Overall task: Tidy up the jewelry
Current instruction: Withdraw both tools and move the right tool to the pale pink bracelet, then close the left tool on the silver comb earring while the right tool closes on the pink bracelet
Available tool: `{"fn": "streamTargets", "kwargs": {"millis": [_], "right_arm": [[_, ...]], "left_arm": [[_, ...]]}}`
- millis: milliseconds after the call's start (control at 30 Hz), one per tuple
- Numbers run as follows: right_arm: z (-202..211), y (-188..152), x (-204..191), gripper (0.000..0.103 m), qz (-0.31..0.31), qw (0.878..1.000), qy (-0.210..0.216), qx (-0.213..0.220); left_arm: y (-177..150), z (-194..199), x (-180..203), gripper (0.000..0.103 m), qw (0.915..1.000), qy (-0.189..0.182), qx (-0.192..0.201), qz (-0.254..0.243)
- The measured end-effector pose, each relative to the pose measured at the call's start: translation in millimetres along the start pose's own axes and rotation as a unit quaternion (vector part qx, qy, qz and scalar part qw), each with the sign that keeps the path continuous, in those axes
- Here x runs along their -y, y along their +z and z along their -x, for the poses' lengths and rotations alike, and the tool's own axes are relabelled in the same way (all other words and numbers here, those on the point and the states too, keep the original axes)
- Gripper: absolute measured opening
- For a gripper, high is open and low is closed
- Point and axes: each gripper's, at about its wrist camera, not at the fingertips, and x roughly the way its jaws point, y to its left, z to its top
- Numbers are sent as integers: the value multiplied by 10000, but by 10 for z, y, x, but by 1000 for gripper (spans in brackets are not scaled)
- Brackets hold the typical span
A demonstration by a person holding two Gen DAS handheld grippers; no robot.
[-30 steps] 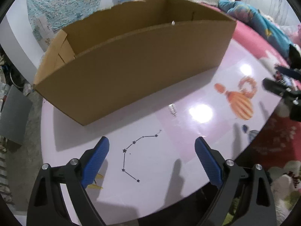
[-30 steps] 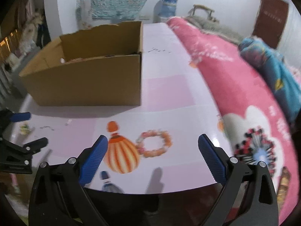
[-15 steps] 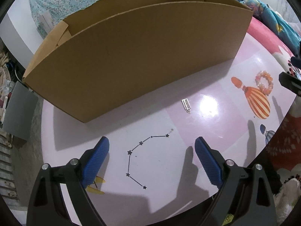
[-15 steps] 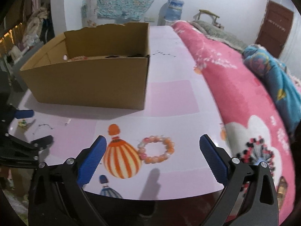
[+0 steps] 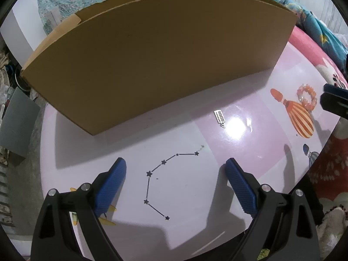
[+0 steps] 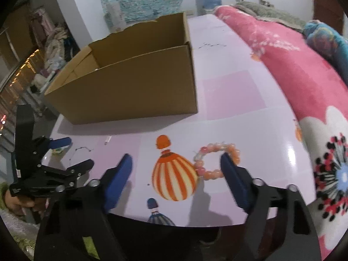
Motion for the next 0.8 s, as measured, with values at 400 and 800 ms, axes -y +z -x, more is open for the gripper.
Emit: {"fn": "streamTargets", "kwargs": {"millis": [400,800], "right_arm": [[-233,-36,50,29,-12,9983,-468,-356],[-324,-43,151,15,-116,9985,-263,-474]], "left_arm": [[-41,268,35,77,9927,-666,988,-169],[174,32,392,39,9907,-862,841,-626]]}}
